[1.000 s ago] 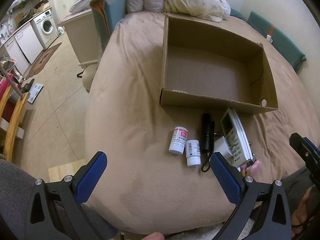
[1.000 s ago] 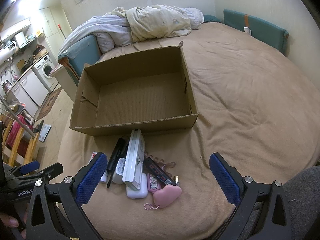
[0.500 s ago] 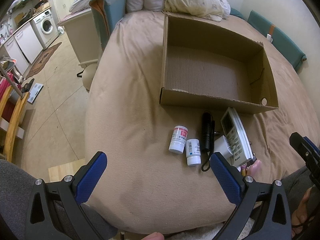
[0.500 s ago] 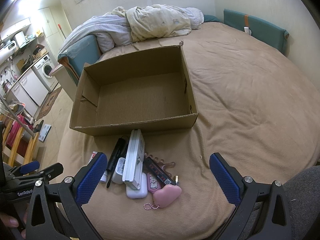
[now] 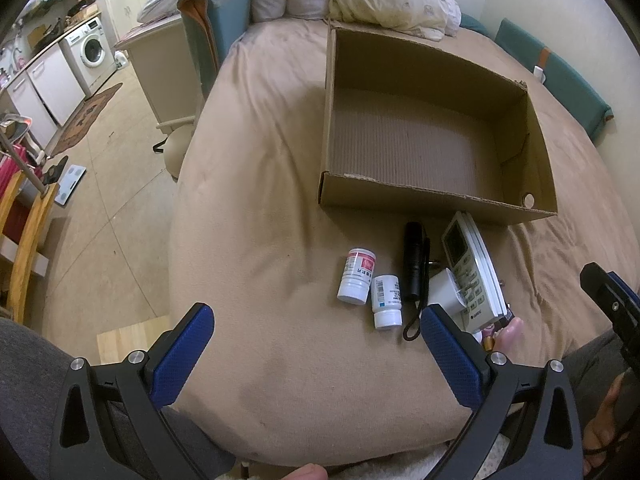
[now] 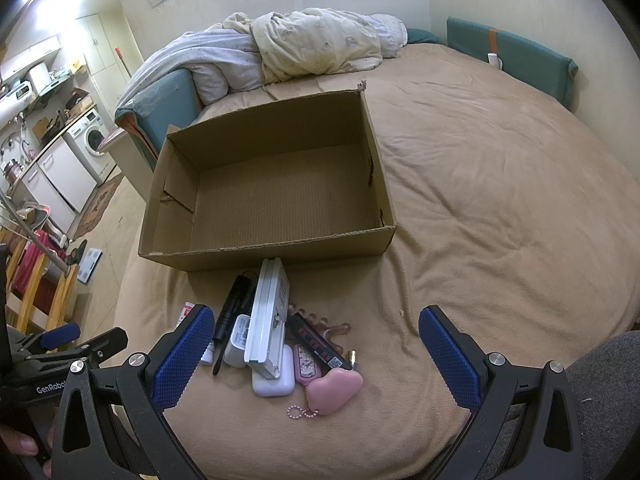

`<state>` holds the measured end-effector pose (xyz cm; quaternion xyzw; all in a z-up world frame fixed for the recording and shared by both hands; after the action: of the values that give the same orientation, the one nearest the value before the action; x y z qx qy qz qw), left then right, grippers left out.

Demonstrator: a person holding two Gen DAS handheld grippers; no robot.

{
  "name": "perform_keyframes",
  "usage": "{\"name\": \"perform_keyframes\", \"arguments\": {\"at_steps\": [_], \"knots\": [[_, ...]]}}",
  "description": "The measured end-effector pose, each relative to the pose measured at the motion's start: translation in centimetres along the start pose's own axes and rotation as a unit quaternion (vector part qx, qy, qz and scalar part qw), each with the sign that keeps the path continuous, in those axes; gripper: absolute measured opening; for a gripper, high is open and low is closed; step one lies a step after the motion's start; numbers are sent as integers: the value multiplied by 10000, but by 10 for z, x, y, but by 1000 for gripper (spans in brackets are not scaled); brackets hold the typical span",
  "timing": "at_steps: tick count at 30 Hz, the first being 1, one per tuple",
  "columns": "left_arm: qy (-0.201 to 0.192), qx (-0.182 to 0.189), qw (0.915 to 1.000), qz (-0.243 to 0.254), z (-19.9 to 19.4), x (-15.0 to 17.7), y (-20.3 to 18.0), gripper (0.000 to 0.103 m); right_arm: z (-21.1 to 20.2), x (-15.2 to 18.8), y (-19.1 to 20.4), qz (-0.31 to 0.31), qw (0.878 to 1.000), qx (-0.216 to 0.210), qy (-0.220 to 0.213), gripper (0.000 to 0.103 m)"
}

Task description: Organize rigid objects

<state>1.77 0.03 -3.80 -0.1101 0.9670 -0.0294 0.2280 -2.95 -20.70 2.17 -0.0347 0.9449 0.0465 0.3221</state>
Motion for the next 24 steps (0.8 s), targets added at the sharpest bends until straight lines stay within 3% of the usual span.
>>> {"name": "perform_keyframes", "arguments": {"at_steps": [24], "knots": [[10, -51, 10000, 32, 3, 3, 0, 103, 0, 0, 0, 5, 10000, 2, 8, 103]]}}
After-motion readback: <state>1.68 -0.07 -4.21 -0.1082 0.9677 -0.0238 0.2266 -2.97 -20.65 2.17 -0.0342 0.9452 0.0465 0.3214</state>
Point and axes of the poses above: each gripper's, at about its wrist camera, not at the fingertips, and z roughly the way its jaws point, y to its left, x to its underside, the point moved 4 cm from there along z, roughly the way its jaws point, and after that the axes turned 10 degrees about -z, right-handed, at the moved point
